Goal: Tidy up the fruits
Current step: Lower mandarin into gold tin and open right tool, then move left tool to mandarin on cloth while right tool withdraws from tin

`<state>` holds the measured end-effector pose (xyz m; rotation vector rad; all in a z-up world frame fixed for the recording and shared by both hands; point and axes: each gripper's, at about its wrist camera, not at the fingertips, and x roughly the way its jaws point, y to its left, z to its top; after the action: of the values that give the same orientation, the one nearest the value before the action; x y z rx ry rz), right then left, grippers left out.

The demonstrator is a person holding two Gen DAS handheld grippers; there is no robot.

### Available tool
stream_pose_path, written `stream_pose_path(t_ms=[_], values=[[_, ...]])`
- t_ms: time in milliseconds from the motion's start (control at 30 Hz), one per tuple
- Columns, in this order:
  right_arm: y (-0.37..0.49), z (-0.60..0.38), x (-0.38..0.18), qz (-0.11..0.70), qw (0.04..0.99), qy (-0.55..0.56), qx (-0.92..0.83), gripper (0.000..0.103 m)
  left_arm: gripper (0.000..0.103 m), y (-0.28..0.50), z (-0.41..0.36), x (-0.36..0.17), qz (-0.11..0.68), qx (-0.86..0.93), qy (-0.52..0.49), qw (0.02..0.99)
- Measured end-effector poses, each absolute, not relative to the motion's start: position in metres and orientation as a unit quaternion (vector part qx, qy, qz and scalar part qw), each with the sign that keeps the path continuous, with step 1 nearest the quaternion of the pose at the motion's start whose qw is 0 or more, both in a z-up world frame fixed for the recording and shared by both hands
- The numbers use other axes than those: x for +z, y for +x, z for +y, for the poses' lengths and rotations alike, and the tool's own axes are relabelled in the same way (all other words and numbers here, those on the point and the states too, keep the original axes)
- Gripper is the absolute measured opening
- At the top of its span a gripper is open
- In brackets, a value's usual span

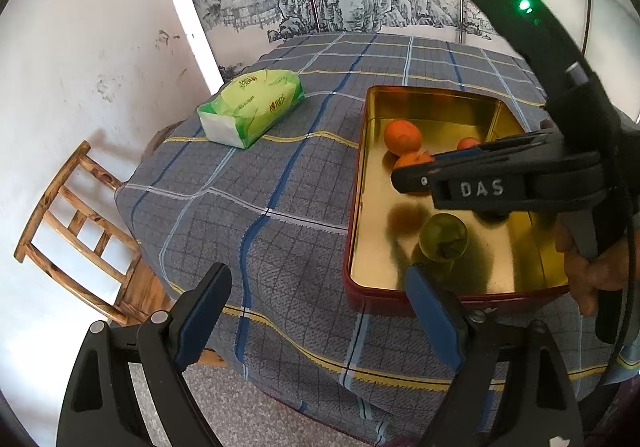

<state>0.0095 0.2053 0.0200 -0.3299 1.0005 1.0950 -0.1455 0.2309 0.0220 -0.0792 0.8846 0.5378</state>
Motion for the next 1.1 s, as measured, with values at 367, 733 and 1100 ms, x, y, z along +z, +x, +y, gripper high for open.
stream_pose_path(t_ms=[367, 733, 1100], values=[[0.011, 0.184, 0.036, 0.426, 0.726, -0.089, 0.532, 0.040, 0.086, -0.146, 0.230, 0.023, 0.423, 0.258, -0.036, 0.868], [0.004, 0.114, 0.066, 0.357, 0.776, -0.086, 0.513, 0.041, 0.090, -0.145, 0.209, 0.036, 0.421, 0.253, -0.010, 0.871], [0.035, -0.030, 0.055, 0.357, 0.842, -0.069, 0.399, 0.042, 0.091, -0.131, 0.176, 0.050, 0.419, 0.234, 0.026, 0.877]])
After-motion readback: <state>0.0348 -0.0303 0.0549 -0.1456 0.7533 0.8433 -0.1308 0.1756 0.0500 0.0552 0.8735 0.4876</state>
